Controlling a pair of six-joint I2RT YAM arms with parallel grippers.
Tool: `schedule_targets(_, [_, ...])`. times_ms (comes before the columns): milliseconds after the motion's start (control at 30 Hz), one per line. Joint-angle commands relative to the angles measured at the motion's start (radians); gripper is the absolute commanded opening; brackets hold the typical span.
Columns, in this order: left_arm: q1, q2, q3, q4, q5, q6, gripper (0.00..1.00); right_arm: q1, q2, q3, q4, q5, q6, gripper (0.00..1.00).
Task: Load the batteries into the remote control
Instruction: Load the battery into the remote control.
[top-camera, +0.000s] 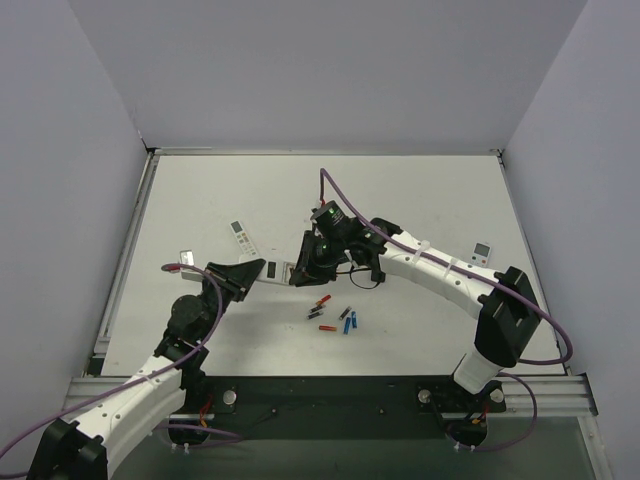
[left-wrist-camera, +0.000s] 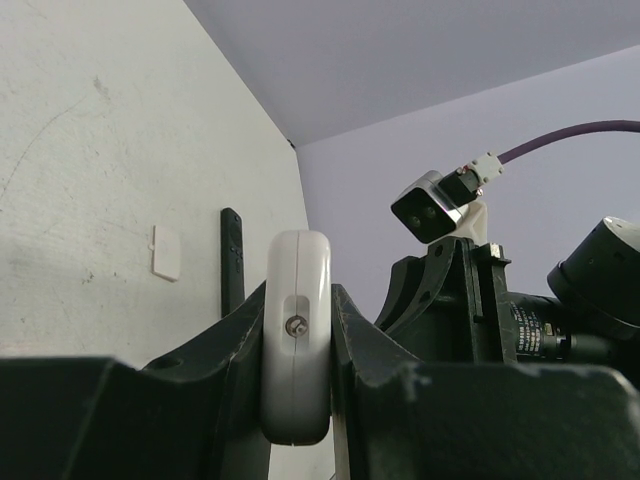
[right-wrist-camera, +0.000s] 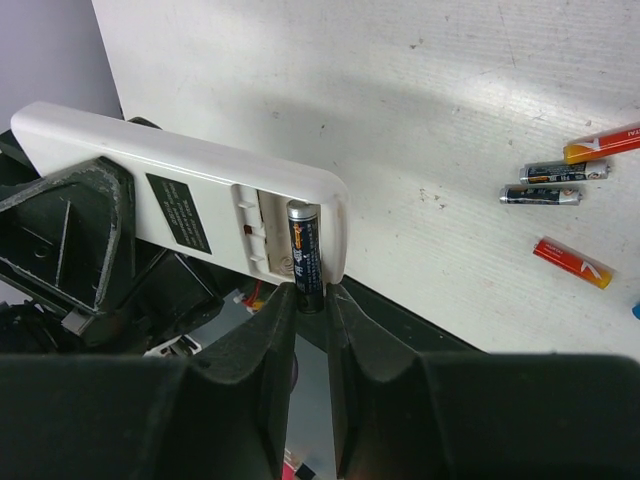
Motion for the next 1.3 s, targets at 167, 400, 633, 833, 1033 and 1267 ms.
schedule_targets(167, [-0.008,-0.026,0.067,0.092,-0.004,-0.061,0.00,-0.010,-0.002,0.026,-0.030,0.041,-0.002,0.22])
schedule_targets(400, [-0.008,-0.029,0.063,0.081,-0.009,-0.067,0.00,-0.006,-0.015,0.033,-0.029,0.049,-0.006,0.33])
schedule_targets(633, [-0.008,-0.035,0.065,0.046,-0.009,-0.071,0.00,0.007,-0.053,0.046,-0.030,0.081,-0.048,0.60])
schedule_targets(833, [-0.007,-0.032,0.074,0.017,0.008,-0.080,0.00,0.025,-0.113,0.058,-0.030,0.109,-0.163,0.86])
schedule_targets(1033, [-0.007,-0.026,0.086,-0.017,0.031,-0.095,0.00,0.027,-0.189,0.067,-0.032,0.115,-0.321,0.98])
schedule_targets(1267, [-0.004,-0.019,0.139,-0.118,0.106,-0.106,0.00,0.027,-0.261,0.069,-0.032,0.015,-0.675,0.91])
